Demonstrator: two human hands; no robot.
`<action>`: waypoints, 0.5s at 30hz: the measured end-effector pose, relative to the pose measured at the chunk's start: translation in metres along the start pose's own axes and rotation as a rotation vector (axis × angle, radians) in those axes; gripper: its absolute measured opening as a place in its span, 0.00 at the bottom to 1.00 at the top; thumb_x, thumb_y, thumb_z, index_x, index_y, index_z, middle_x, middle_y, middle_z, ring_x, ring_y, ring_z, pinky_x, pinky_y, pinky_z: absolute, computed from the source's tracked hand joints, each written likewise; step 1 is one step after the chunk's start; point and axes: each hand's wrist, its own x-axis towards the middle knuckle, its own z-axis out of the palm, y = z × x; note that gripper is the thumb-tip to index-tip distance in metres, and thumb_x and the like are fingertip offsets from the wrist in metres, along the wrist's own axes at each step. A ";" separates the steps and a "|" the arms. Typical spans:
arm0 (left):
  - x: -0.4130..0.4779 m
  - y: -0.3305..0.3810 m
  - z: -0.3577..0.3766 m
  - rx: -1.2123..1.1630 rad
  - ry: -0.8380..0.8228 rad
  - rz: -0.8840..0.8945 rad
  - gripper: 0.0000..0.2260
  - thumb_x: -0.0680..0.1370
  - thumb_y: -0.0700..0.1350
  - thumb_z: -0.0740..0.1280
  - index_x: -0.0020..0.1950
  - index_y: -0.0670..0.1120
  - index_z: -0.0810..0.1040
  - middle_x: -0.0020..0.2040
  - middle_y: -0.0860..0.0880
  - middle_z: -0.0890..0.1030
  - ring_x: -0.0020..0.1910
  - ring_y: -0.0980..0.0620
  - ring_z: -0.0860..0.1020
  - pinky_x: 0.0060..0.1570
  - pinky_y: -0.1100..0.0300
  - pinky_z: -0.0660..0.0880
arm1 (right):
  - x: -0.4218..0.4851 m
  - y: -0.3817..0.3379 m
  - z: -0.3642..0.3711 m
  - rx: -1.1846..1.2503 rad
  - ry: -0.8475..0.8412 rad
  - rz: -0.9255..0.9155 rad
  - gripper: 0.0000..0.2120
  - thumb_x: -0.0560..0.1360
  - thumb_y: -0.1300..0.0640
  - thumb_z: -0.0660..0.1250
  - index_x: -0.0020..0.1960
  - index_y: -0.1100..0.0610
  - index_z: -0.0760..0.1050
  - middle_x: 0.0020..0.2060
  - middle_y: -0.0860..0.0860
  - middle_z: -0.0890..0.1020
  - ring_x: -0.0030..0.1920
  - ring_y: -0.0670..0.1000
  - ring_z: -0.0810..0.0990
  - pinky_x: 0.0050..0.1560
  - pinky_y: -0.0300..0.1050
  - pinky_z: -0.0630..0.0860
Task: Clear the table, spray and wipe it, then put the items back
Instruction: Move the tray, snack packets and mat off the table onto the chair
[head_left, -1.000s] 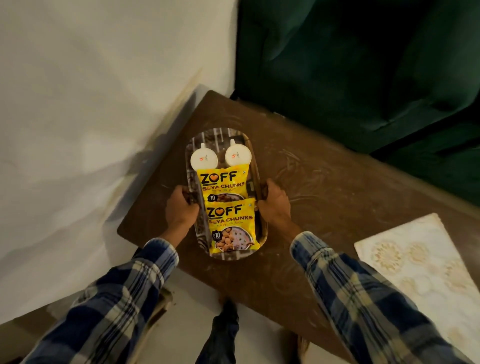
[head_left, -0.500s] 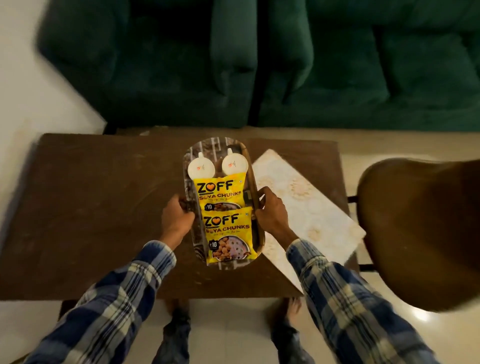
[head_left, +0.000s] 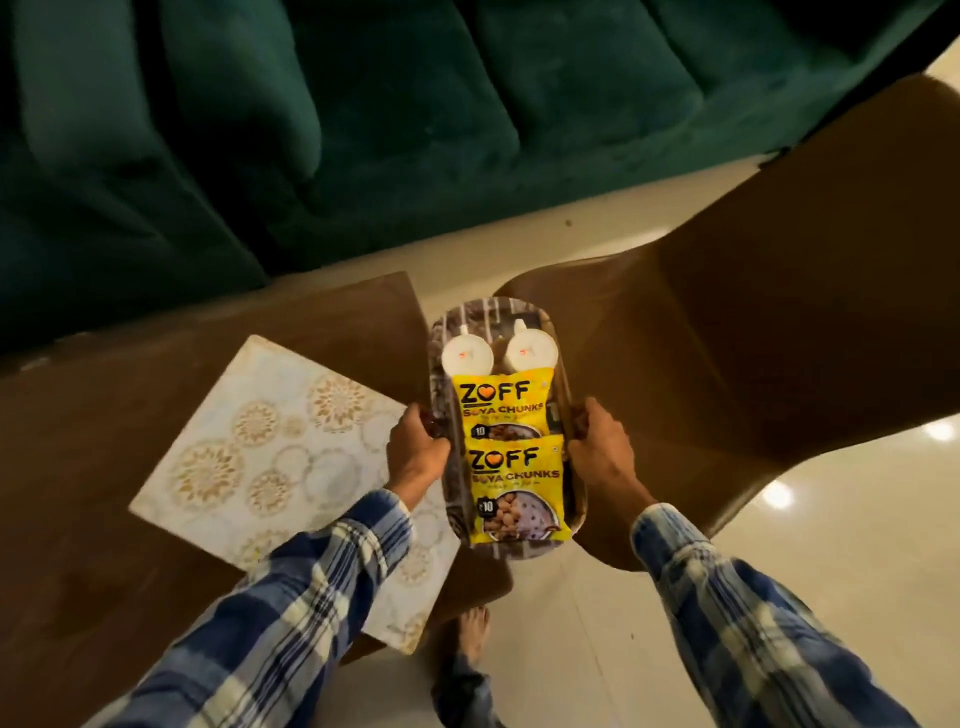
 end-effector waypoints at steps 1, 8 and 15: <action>0.005 0.007 0.018 0.001 -0.011 -0.004 0.15 0.75 0.36 0.68 0.61 0.45 0.75 0.59 0.44 0.82 0.58 0.41 0.80 0.58 0.50 0.77 | 0.012 0.014 -0.007 -0.001 0.004 0.012 0.13 0.75 0.64 0.68 0.56 0.54 0.71 0.49 0.47 0.80 0.50 0.52 0.80 0.54 0.57 0.79; 0.037 0.029 0.121 -0.053 -0.054 -0.044 0.11 0.76 0.41 0.70 0.58 0.44 0.76 0.58 0.44 0.83 0.57 0.41 0.80 0.58 0.48 0.78 | 0.082 0.076 -0.039 -0.071 -0.015 0.077 0.16 0.76 0.62 0.66 0.62 0.53 0.71 0.53 0.52 0.80 0.55 0.56 0.79 0.58 0.58 0.77; 0.063 0.023 0.171 -0.063 0.009 -0.057 0.15 0.76 0.41 0.70 0.63 0.44 0.76 0.61 0.43 0.82 0.61 0.40 0.79 0.62 0.42 0.75 | 0.131 0.100 -0.034 -0.058 -0.058 0.064 0.25 0.78 0.61 0.64 0.74 0.54 0.65 0.65 0.54 0.76 0.63 0.58 0.76 0.64 0.66 0.73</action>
